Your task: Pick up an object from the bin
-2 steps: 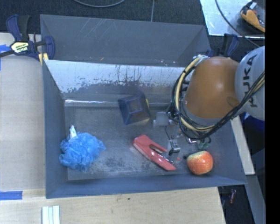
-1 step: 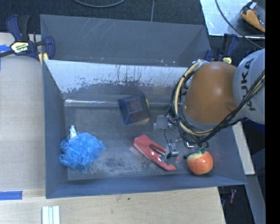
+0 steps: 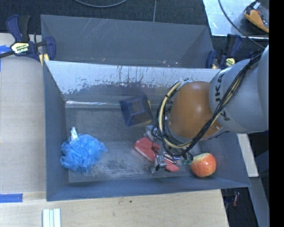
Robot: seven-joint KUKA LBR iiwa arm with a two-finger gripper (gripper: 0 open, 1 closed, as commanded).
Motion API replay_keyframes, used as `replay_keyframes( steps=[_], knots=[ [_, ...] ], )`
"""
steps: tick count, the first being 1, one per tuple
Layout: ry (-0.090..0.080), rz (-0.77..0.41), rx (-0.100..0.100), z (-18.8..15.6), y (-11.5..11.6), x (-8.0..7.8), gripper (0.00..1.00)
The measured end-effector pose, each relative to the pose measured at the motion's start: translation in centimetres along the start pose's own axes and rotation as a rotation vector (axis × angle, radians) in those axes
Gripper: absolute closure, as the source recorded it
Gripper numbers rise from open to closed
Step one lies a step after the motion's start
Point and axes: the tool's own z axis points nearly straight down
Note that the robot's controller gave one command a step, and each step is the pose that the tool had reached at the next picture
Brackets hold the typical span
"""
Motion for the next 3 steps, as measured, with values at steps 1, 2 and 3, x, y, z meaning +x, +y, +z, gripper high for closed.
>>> replay_keyframes(
  steps=[1, 2, 3],
  knots=[
    [-0.016, 0.071, 0.001, -0.38, -0.8, 0.17, 0.0],
    [-0.017, 0.066, 0.001, -0.38, -0.84, 0.11, 0.0],
    [-0.011, 0.014, 0.001, -1.36, -0.77, -0.5, 0.0]
  ],
)
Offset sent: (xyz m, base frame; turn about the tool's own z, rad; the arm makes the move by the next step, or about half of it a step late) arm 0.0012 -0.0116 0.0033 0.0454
